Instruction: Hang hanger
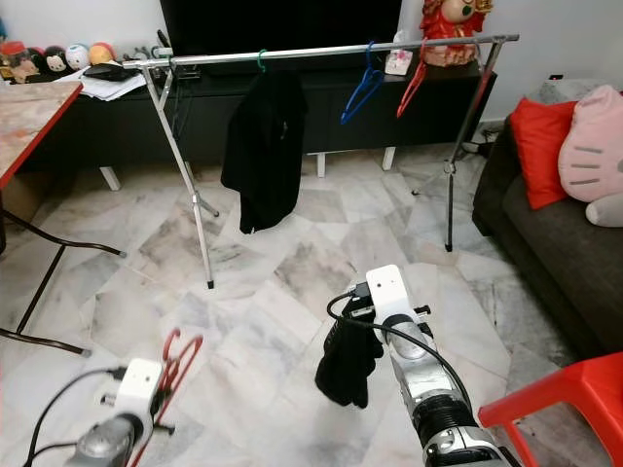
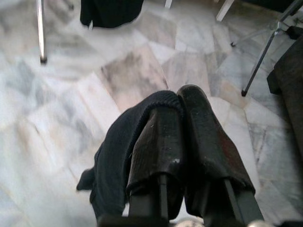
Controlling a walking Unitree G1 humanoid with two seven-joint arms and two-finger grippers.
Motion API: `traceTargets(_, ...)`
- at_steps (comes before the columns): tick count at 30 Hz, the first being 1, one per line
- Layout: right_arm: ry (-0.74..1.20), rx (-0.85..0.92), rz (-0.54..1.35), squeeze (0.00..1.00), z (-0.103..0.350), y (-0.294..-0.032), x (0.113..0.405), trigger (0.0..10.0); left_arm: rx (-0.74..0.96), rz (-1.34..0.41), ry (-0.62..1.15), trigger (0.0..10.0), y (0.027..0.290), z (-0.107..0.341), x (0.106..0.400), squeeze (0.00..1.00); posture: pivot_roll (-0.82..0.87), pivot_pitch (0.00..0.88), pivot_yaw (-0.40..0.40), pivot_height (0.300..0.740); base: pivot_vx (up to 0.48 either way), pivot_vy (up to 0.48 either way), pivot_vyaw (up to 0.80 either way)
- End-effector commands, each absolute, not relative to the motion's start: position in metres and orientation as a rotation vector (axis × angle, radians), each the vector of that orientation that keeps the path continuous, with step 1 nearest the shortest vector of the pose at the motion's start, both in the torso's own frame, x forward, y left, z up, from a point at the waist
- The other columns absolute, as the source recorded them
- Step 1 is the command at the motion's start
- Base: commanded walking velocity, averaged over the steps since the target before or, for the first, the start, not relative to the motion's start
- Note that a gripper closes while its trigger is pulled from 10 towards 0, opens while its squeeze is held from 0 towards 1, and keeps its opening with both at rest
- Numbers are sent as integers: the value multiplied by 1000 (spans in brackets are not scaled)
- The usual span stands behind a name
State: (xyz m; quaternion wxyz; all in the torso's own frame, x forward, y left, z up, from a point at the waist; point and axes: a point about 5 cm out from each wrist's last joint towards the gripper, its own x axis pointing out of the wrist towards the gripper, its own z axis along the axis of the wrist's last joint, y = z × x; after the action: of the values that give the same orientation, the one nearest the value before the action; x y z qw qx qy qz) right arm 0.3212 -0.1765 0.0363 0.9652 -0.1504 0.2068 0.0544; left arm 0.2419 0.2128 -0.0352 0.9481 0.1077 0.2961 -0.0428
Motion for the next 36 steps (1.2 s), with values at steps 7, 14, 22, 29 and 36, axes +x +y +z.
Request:
traceTargets(7, 394, -389, 163, 0, 60, -173, 344, 10000, 177, -330, 459, 10000, 189, -3, 277, 0, -55, 0, -9, 740, 0, 0, 0)
traceTargets(14, 361, -445, 245, 0, 73, -163, 355, 10000, 182, -676, 435, 10000, 165, 21, 291, 0, -61, 0, -5, 740, 0, 0, 0)
traceTargets(22, 379, -444, 267, 0, 71, -160, 355, 10000, 84, -915, 393, 10000, 147, 52, 294, 0, -58, 0, -10, 740, 0, 0, 0)
traceTargets(29, 395, -433, 263, 0, 64, -159, 352, 10000, 65, -1124, 398, 10000, 136, 71, 275, 0, -52, 0, -12, 740, 0, 0, 0)
traceTargets(36, 394, -435, 245, 0, 65, -162, 352, 10000, 174, -1226, 468, 10000, 139, 72, 264, 0, -50, 0, -10, 740, 0, 0, 0)
